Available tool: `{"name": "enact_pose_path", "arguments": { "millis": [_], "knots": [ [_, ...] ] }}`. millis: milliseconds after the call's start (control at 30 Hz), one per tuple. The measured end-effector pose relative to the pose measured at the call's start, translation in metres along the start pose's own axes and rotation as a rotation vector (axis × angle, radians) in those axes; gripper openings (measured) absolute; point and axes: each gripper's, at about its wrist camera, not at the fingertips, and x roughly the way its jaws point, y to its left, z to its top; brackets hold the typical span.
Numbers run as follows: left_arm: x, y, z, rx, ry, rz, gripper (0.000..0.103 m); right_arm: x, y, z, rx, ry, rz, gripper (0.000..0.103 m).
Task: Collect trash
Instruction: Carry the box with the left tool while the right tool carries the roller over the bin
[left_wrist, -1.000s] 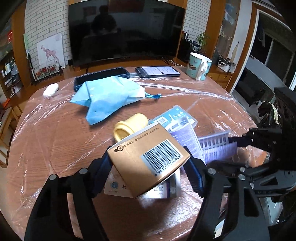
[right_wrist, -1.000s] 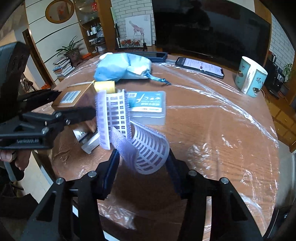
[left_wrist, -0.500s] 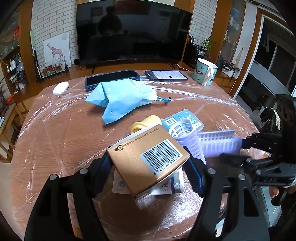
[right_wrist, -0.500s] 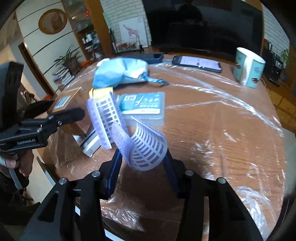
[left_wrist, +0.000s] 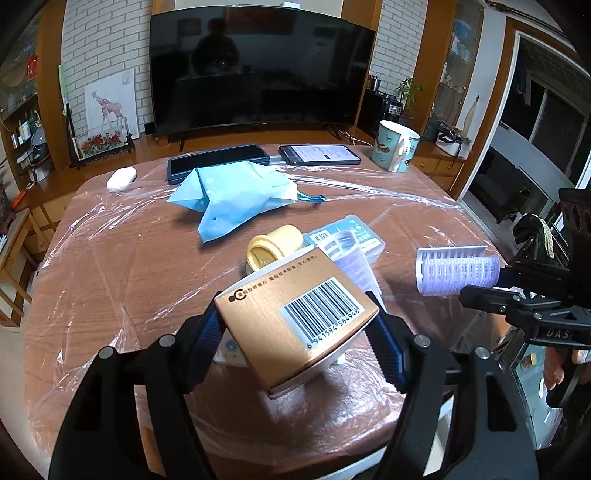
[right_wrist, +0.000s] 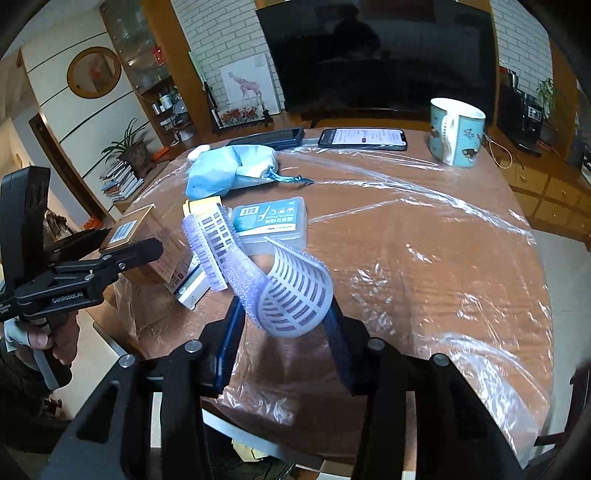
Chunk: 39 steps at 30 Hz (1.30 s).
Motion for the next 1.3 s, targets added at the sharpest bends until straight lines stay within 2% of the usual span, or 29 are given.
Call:
{"name": "enact_pose_path", "arguments": {
  "millis": [633, 1300],
  "knots": [
    [-0.024, -0.015, -0.017, 0.014, -0.01, 0.016, 0.073, -0.033, 0.022, -0.018, -0.032, -0.029, 0.046, 0.044],
    [-0.058, -0.043, -0.06, 0.057, 0.022, 0.004, 0.073, -0.06, 0.044, -0.05, -0.076, -0.011, 0.087, 0.044]
  ]
}}
